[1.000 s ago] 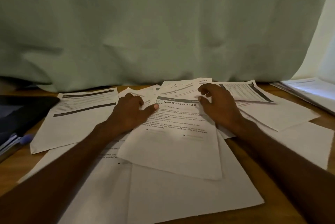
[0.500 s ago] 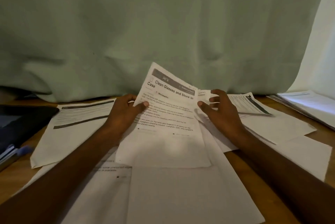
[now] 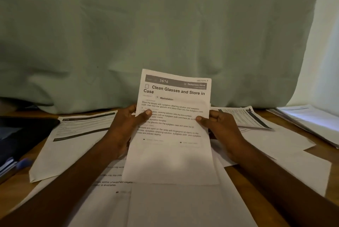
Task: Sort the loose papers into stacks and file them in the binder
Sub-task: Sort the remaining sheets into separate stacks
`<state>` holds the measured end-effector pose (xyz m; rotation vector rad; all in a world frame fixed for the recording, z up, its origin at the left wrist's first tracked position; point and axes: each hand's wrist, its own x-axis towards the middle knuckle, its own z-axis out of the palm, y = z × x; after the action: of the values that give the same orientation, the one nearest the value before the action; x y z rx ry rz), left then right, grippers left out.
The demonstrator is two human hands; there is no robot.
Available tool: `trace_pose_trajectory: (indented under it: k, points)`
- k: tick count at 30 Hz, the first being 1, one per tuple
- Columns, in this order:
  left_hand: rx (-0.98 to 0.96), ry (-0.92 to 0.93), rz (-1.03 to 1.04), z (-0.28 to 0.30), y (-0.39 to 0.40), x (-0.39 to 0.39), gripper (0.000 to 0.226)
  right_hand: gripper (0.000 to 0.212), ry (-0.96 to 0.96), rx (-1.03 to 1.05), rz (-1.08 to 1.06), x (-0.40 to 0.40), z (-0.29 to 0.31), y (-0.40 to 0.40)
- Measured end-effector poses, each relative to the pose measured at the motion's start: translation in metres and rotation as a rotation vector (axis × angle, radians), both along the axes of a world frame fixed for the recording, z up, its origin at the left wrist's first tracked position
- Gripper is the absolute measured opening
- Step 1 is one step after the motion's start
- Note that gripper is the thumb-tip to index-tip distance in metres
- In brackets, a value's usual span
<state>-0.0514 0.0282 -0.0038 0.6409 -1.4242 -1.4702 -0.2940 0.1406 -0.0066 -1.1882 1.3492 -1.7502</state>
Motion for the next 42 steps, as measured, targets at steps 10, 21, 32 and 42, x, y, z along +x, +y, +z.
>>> trace_pose_trajectory:
  k: [10, 21, 32, 42]
  points:
    - [0.049, -0.051, -0.076, -0.009, -0.002, -0.002, 0.037, 0.020, -0.115, -0.043, -0.040, 0.003, 0.004, 0.003]
    - [-0.026, -0.025, 0.042, -0.013, -0.009, -0.005, 0.027, 0.013, 0.015, -0.004, -0.104, 0.006, -0.002, -0.003]
    - [-0.019, -0.007, 0.158, -0.012, -0.011, 0.002, 0.022, 0.017, 0.084, 0.019, -0.105, 0.006, 0.001, -0.002]
    - [0.005, 0.059, 0.071, -0.010, -0.006, 0.000, 0.031, 0.024, 0.039, 0.051, -0.012, 0.009, 0.000, -0.001]
